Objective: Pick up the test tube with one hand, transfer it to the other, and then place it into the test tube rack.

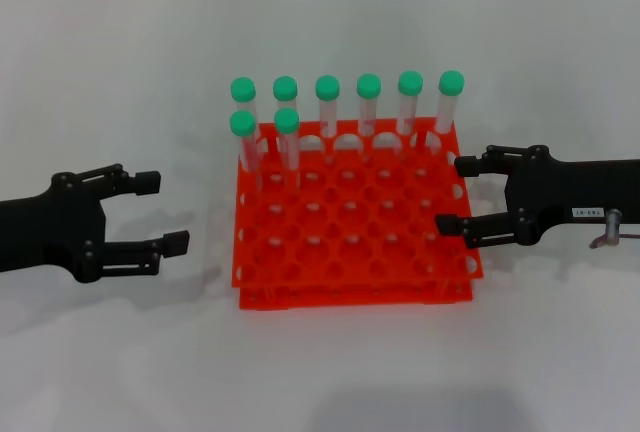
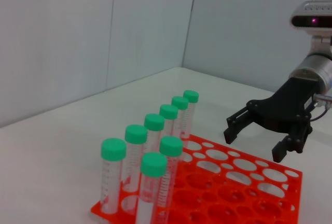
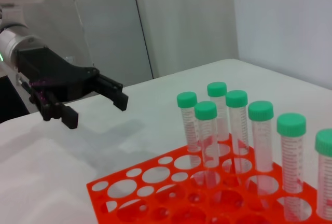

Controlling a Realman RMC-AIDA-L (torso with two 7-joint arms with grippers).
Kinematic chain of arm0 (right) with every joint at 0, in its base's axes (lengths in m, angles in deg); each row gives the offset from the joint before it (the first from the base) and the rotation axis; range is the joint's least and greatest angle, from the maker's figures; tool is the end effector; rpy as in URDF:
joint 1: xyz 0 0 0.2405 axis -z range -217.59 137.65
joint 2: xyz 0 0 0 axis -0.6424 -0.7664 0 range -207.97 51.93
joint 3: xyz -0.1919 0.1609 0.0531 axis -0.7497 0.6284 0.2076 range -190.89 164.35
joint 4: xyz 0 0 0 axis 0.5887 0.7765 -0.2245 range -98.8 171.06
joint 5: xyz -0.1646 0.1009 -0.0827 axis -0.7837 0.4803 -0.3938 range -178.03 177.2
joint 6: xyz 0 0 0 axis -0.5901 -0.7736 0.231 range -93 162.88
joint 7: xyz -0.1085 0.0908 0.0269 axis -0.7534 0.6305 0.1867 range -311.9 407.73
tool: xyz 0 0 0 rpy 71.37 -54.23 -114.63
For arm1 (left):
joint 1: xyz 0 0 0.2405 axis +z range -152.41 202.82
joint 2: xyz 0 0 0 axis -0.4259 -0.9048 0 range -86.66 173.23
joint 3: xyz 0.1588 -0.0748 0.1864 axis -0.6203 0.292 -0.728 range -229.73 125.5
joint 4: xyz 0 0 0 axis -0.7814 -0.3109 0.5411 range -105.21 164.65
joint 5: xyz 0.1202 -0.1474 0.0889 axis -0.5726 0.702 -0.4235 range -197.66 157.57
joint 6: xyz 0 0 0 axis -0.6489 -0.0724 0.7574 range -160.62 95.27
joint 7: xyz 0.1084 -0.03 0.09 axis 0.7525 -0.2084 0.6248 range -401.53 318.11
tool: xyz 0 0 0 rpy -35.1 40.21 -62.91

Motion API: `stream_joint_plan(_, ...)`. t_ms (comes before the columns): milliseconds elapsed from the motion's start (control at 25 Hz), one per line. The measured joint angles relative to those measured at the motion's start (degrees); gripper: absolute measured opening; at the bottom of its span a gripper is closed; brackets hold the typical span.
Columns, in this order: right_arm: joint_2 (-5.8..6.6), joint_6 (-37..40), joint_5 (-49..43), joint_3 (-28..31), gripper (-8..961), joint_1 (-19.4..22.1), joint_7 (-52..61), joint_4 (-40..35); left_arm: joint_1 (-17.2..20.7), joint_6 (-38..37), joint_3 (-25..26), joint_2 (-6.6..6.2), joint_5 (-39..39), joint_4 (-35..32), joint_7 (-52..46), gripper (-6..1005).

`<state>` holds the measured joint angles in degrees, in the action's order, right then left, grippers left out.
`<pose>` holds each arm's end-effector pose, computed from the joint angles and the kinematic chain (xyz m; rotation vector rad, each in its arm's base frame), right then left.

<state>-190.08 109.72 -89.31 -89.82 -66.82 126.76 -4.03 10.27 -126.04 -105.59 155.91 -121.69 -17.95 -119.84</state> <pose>0.2485 0.3385 -0.0165 -2.8156 0.4442 0.5500 -0.3066 0.2762 0.0482 -2.7230 -0.5574 -0.6144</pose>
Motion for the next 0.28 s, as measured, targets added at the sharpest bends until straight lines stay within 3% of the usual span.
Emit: stream_joint_plan(280, -0.01, -0.4, 0.0, 0.0, 875, 0.0, -0.2, 0.0, 0.0, 0.1, 0.2, 0.18, 0.0, 0.0, 0.0, 886)
